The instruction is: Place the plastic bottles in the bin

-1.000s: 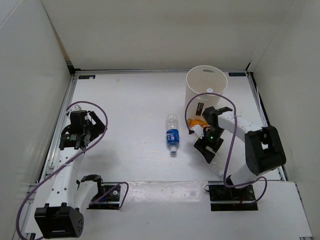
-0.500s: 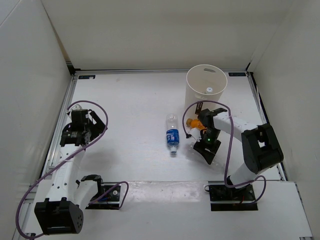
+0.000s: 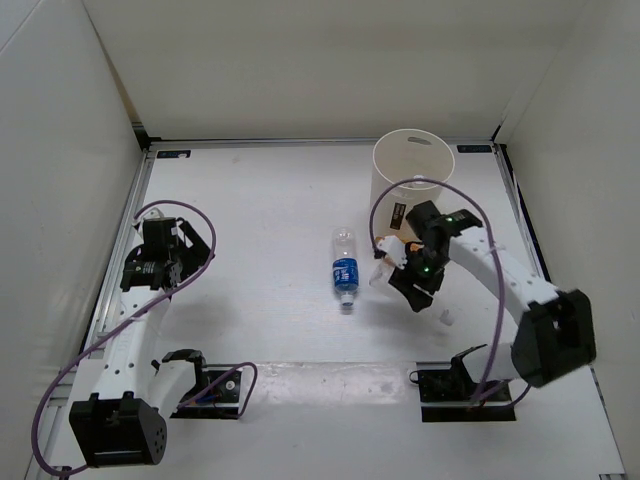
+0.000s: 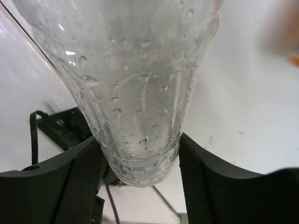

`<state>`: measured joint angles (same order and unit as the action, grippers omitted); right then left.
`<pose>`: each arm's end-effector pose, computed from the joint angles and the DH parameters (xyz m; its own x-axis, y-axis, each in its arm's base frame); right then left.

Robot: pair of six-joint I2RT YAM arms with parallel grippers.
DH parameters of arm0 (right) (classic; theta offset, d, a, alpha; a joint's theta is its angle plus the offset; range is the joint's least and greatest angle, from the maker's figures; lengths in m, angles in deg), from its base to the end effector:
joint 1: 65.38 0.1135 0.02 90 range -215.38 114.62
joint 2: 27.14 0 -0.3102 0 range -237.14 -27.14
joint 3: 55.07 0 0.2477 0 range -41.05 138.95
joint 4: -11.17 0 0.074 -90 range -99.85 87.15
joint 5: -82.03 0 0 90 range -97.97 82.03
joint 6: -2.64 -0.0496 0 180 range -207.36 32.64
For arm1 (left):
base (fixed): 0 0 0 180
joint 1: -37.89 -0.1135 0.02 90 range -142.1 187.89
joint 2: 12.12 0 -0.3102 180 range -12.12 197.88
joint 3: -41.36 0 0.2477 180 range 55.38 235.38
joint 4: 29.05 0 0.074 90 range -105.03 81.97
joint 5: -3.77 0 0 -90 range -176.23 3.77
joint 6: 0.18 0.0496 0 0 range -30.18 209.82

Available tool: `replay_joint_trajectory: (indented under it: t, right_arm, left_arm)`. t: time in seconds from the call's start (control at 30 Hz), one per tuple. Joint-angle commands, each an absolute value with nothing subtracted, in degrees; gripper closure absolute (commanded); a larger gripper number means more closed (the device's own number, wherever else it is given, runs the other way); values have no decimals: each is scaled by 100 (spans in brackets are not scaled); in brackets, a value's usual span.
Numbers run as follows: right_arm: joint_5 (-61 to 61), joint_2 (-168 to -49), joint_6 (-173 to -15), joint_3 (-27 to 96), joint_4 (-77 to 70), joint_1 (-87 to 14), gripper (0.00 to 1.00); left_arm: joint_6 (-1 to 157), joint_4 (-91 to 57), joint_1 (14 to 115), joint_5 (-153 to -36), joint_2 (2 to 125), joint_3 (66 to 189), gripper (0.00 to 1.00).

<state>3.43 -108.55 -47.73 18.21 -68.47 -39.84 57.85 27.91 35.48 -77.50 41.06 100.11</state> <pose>0.1976 0.1053 0.2627 -0.4204 -0.8938 -0.1559 -0.9059 0.4039 0.1273 0.1569 0.0141 0.2897 -0.5902 -0.5486 -0.5922 -0.5289 0.8170 -0.2298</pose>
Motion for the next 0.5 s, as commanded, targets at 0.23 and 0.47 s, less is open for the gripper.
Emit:
replay_joint_trajectory:
  t: [0.23, 0.47]
  right_arm:
    - [1330, -9068, -4877, 3529, -5403, -4094, 100]
    - [1638, -10446, -5947, 6000, -5006, -4533, 100]
  left_arm:
    - [5729, 2549, 3534, -7823, 4105, 10038, 0]
    - [5808, 2443, 3526, -7999, 4175, 10081, 0]
